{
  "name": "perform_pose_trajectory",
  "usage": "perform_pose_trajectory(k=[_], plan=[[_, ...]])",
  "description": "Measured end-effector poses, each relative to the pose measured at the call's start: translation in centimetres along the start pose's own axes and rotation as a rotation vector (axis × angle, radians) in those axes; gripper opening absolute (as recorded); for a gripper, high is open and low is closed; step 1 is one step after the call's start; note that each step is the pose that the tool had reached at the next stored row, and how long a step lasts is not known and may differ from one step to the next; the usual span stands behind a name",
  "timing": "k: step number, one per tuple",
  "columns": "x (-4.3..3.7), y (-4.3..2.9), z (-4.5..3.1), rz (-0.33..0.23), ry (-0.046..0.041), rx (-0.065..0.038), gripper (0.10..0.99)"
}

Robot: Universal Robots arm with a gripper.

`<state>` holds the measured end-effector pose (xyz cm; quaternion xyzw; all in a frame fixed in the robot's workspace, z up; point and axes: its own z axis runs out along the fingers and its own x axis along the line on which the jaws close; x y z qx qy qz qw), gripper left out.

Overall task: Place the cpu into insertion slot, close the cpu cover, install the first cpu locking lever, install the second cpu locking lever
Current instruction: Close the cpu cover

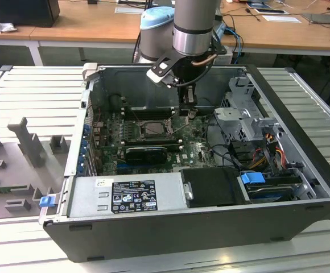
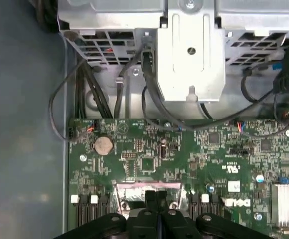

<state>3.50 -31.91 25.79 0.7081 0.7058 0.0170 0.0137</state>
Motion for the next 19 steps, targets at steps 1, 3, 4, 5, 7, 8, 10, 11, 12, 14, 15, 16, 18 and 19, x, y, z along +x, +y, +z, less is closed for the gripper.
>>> perform_pose_trajectory(k=[1, 3, 4, 5, 7, 8, 10, 11, 12, 14, 15, 16, 18, 19], plan=[[0.05, 0.23, 0.03, -0.008, 0.0002, 0.000, 0.106], [0.12, 0.57, 0.09, -0.018, 0.0008, 0.000, 0.106], [0.20, 0.92, 0.15, -0.019, 0.0009, 0.001, 0.106], [0.25, 1.13, 0.20, -0.019, 0.0008, 0.001, 0.106], [0.45, 1.88, 0.35, -0.019, 0.0007, 0.003, 0.106], [0.54, 2.34, 0.44, -0.019, 0.0007, 0.004, 0.106], [0.62, 2.77, 0.56, -0.019, 0.0006, 0.005, 0.106], [0.67, 2.97, 0.65, -0.019, 0.0004, 0.005, 0.106], [0.69, 3.08, 0.72, -0.019, -0.0001, 0.005, 0.106], [0.73, 3.31, 1.16, -0.019, -0.0004, 0.006, 0.106], [0.73, 3.31, 1.33, -0.019, -0.0004, 0.007, 0.106], [0.73, 3.31, 1.46, -0.019, -0.0004, 0.009, 0.106], [0.73, 3.31, 1.50, -0.019, 0.0000, 0.066, 0.106], [0.73, 3.31, 1.49, -0.019, 0.0002, 0.091, 0.106]])
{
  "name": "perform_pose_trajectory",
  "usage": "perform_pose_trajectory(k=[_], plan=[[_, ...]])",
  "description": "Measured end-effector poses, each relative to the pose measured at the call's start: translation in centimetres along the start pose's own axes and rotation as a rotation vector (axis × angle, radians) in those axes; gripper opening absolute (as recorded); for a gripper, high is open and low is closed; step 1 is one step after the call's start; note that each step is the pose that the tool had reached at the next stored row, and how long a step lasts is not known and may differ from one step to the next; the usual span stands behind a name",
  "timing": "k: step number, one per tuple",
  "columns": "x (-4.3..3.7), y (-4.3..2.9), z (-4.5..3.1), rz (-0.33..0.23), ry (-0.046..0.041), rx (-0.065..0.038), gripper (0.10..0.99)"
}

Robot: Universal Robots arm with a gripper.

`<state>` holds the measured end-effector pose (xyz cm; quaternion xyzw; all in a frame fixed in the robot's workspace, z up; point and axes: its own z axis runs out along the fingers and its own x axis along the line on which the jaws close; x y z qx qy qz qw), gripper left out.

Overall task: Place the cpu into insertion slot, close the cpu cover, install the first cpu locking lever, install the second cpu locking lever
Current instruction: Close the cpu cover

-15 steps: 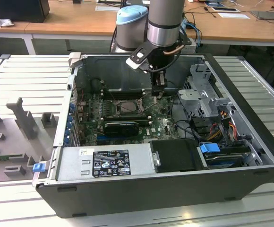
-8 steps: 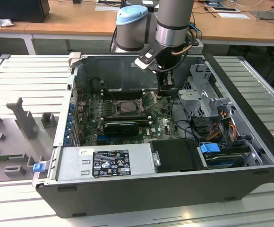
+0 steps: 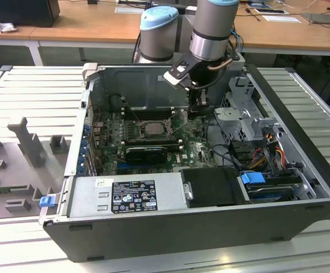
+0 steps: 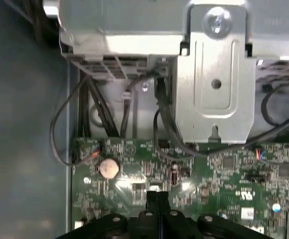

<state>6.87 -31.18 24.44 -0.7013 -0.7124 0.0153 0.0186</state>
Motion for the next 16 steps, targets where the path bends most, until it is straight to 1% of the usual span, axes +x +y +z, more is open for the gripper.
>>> perform_pose_trajectory(k=[1, 4, 7, 9, 11, 14, 16], plan=[[0.00, -0.05, 0.00, 0.000, -0.0001, 0.004, 0.106], [0.01, -0.90, 0.04, -0.002, -0.0001, 0.004, 0.106], [0.03, -2.26, 0.11, -0.005, -0.0003, 0.003, 0.106], [0.04, -2.91, 0.14, -0.005, -0.0003, 0.003, 0.106], [0.06, -3.93, 0.19, -0.006, -0.0003, 0.002, 0.106], [0.07, -4.78, 0.23, -0.006, -0.0003, 0.002, 0.106], [0.08, -5.56, 0.42, -0.008, -0.0005, 0.000, 0.106]])
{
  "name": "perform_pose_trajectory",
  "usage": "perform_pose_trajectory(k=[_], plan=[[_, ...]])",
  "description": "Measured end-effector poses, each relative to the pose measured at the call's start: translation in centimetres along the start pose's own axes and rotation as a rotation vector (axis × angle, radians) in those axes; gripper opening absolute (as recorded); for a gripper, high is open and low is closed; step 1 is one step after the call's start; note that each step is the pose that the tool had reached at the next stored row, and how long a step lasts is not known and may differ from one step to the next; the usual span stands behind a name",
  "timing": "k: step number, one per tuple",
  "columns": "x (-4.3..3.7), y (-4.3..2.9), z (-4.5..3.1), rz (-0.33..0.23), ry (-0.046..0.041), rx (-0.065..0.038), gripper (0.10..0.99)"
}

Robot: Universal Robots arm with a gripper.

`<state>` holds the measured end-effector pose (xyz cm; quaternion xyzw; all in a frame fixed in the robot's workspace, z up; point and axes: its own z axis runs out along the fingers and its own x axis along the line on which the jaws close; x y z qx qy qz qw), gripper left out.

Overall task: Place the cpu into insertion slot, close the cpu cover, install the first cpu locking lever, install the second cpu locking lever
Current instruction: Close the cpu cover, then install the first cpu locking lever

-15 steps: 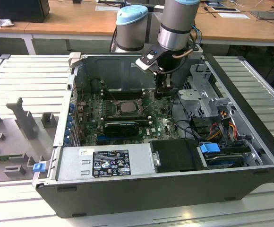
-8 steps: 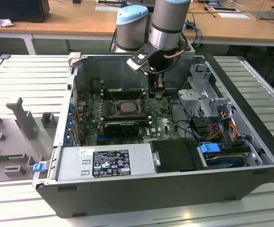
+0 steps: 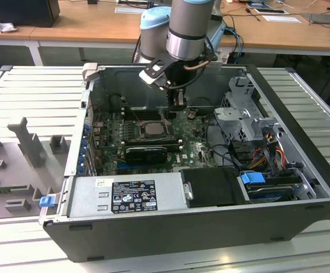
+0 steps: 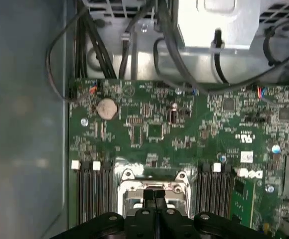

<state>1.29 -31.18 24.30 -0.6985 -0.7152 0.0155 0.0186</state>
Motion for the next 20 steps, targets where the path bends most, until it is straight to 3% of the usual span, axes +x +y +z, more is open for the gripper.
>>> perform_pose_trajectory(k=[4, 6, 8, 11, 20], plan=[[0.01, -0.70, 1.33, -0.018, -0.0007, -0.001, 0.106], [0.04, -1.86, 1.48, -0.020, -0.0009, -0.001, 0.106], [0.07, -3.45, 1.84, -0.022, -0.0018, -0.021, 0.106], [0.08, -3.62, 1.87, -0.023, -0.0018, -0.026, 0.106], [0.08, -4.06, 1.83, -0.023, -0.0021, -0.026, 0.106]])
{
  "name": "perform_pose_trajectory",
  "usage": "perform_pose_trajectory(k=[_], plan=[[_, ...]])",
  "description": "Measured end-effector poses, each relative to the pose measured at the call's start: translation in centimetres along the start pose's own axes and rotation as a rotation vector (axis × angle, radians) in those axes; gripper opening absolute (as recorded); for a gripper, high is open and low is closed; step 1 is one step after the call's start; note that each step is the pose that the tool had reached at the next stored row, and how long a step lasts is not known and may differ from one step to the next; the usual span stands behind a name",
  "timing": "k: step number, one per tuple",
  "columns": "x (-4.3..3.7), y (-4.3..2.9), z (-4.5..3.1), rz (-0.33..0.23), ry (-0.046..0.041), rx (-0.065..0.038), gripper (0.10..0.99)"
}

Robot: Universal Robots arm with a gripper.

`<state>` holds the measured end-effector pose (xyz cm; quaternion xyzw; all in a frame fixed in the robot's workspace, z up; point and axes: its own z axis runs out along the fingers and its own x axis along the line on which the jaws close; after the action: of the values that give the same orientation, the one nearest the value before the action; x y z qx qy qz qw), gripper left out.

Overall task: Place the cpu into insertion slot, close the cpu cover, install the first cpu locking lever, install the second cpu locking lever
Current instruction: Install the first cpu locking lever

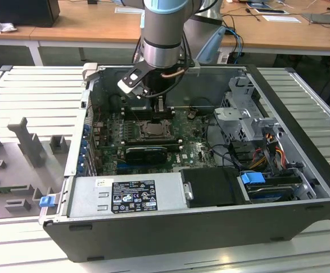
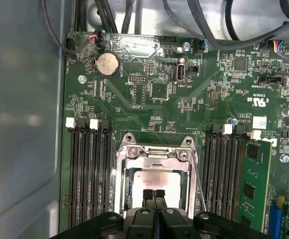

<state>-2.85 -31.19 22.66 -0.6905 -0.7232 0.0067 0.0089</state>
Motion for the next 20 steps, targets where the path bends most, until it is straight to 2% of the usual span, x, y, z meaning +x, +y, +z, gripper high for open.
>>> perform_pose_trajectory(k=[2, 3, 4, 20], plan=[[0.01, -0.01, -0.56, 0.000, 0.0002, 0.000, 0.106], [0.01, -0.03, -1.17, 0.000, 0.0002, 0.000, 0.106], [0.01, -0.03, -1.46, 0.000, 0.0001, 0.000, 0.106], [0.02, -0.08, -3.53, 0.000, 0.0002, 0.000, 0.106]])
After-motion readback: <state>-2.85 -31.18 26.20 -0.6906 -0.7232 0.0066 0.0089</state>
